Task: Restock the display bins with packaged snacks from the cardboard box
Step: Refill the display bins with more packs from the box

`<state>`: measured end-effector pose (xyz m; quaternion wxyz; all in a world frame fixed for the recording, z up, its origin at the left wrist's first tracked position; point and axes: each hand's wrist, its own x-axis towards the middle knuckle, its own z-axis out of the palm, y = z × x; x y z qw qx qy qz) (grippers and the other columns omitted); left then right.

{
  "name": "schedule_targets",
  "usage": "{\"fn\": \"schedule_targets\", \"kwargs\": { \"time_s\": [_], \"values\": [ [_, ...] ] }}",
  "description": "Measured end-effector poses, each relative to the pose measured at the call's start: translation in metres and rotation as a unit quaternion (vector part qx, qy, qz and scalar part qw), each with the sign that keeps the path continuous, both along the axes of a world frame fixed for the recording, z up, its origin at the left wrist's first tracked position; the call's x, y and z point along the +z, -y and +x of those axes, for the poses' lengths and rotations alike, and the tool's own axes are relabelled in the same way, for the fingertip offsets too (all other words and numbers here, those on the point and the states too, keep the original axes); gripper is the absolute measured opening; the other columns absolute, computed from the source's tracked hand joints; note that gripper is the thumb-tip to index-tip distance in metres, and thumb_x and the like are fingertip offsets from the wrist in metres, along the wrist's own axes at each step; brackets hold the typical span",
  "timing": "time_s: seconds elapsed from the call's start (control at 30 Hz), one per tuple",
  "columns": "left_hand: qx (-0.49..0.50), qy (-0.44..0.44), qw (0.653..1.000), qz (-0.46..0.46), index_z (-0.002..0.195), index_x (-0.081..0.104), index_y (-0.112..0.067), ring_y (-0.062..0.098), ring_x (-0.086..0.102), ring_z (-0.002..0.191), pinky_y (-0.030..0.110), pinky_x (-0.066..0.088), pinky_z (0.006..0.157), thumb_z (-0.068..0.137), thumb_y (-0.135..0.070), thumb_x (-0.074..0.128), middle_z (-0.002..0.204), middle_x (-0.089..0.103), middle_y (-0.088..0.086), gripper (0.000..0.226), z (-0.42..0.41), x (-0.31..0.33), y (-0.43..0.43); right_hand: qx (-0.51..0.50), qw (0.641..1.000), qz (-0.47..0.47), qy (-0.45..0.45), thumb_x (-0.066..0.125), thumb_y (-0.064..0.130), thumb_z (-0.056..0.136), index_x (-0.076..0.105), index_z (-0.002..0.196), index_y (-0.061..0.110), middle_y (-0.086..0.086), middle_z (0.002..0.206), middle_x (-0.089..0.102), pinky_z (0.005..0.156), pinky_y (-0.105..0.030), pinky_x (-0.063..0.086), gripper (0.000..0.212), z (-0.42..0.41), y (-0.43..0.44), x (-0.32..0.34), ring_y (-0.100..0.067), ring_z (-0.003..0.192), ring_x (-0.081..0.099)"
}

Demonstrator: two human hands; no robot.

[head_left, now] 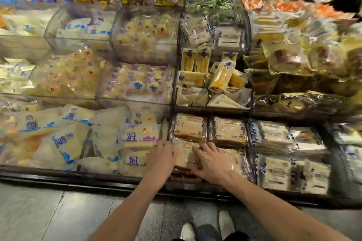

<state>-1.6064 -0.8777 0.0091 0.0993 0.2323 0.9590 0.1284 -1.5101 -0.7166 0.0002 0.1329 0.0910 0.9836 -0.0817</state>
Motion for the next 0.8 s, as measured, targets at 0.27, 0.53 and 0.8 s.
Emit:
{"fn": "schedule_targets", "kwargs": {
  "time_s": [0.27,0.53,0.8],
  "values": [
    [-0.03,0.052,0.998,0.033,0.121,0.051,-0.021,0.008,0.058,0.084,0.021,0.044,0.065,0.093,-0.056,0.056,0.104,0.062,-0.003,0.045,-0.015,0.036,-0.002,-0.047,0.995,-0.087,-0.016,0.056,0.069,0.087,0.033,0.151,0.022,-0.004,0.153,0.04,0.112,-0.04,0.037,0.082,0.012,-0.001,0.037,-0.023,0.136,0.039],
    [-0.299,0.06,0.948,0.093,0.08,0.058,-0.031,0.006,0.051,0.068,0.022,0.034,0.056,0.093,-0.046,0.063,0.074,0.058,-0.01,0.021,0.038,0.177,-0.095,-0.202,0.966,-0.125,-0.104,0.053,0.061,0.092,0.059,0.112,0.027,0.01,0.104,0.064,0.082,-0.029,0.048,0.039,0.144,-0.047,0.123,-0.011,0.094,0.058],
    [-0.595,0.051,0.796,0.099,0.093,0.063,-0.027,0.004,0.056,0.071,0.031,0.05,0.069,0.091,-0.05,0.063,0.079,0.062,-0.013,0.023,0.269,0.206,-0.268,-0.505,0.841,-0.121,-0.153,0.033,0.08,0.067,0.064,0.127,0.033,0.013,0.119,0.068,0.094,-0.029,0.049,0.082,0.421,-0.096,0.129,-0.009,0.111,0.062]
  ]
}}
